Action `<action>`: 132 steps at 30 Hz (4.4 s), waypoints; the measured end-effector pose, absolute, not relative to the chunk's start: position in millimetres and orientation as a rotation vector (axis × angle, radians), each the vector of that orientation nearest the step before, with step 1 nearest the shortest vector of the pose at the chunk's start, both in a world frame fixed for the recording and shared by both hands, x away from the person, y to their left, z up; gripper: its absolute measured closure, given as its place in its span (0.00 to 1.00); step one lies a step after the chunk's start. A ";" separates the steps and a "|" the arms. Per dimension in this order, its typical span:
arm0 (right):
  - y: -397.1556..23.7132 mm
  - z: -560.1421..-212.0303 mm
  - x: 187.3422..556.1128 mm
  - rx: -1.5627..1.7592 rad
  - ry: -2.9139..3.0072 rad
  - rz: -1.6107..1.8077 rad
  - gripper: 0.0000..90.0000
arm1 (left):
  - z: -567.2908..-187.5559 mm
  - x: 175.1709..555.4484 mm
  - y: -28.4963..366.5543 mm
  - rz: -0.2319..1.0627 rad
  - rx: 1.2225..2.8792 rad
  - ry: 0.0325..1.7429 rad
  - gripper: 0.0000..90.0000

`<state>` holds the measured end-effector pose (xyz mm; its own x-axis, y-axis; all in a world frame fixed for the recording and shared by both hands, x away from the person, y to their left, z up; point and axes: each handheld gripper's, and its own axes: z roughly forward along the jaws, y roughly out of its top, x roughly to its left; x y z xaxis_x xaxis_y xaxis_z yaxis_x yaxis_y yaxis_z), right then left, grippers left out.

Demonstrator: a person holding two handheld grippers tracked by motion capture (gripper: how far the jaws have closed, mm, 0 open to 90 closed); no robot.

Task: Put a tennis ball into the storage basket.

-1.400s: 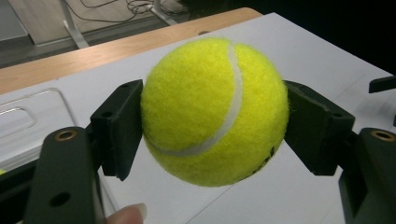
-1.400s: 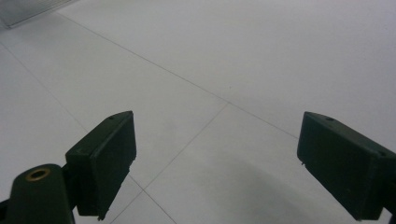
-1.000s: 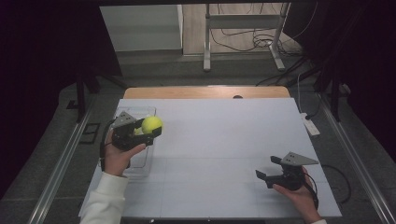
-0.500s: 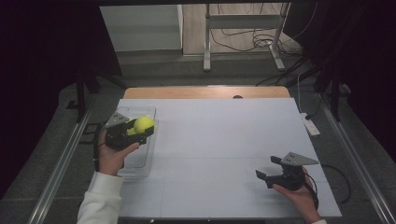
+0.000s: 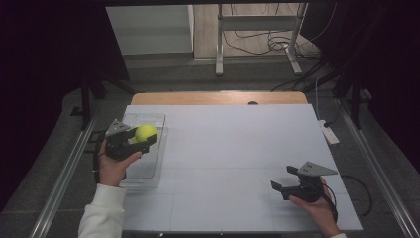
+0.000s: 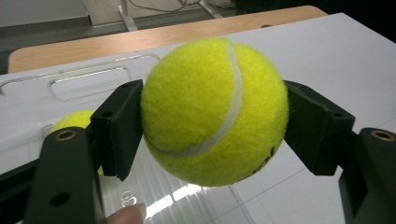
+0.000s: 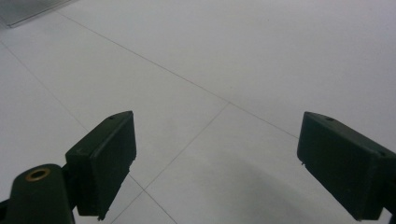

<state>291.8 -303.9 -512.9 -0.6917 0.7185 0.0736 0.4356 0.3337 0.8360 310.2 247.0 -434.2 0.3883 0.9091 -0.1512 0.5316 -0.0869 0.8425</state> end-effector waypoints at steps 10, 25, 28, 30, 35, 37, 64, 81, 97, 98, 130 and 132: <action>-304.4 -512.9 292.1 1.031 2.292 1.292 0.14 | -438.6 311.8 261.7 0.538 1.717 1.315 0.30; -304.0 -513.0 292.0 1.032 2.293 1.291 0.14 | -444.5 313.6 273.8 0.537 1.706 1.362 0.30; -303.9 -513.0 292.0 1.032 2.293 1.291 0.14 | -445.4 313.8 274.8 0.553 1.714 1.375 0.30; -303.9 -513.0 291.9 1.032 2.293 1.291 0.14 | -445.9 314.1 275.4 0.552 1.716 1.383 0.30; -303.8 -513.0 291.9 1.029 2.294 1.290 0.14 | -447.0 314.7 276.3 0.555 1.726 1.393 0.30; -303.8 -513.0 291.9 1.028 2.294 1.290 0.14 | -447.5 315.2 276.7 0.551 1.729 1.400 0.30; -303.0 -513.4 292.2 1.023 2.301 1.286 0.14 | -469.5 327.7 284.9 0.512 1.832 1.552 0.30; -303.1 -513.6 292.4 1.022 2.304 1.286 0.14 | -478.8 334.0 281.6 0.480 1.949 1.596 0.30; -302.9 -513.8 292.5 1.020 2.306 1.284 0.14 | -486.5 337.7 281.3 0.461 2.014 1.646 0.29; -302.8 -513.8 292.5 1.020 2.306 1.284 0.14 | -486.5 337.7 281.3 0.461 2.014 1.646 0.29; -303.5 -513.4 292.4 1.020 2.302 1.291 0.14 | -480.3 333.4 279.3 0.530 2.025 1.635 0.20; -303.6 -513.2 292.3 1.023 2.301 1.291 0.14 | -477.9 332.0 278.9 0.535 2.015 1.621 0.19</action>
<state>292.3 -303.6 -513.2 -0.6971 0.7133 0.0727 0.4337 0.3388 0.8349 332.0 278.9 -477.9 0.2159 0.9764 -0.0051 0.7818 -0.1697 0.6000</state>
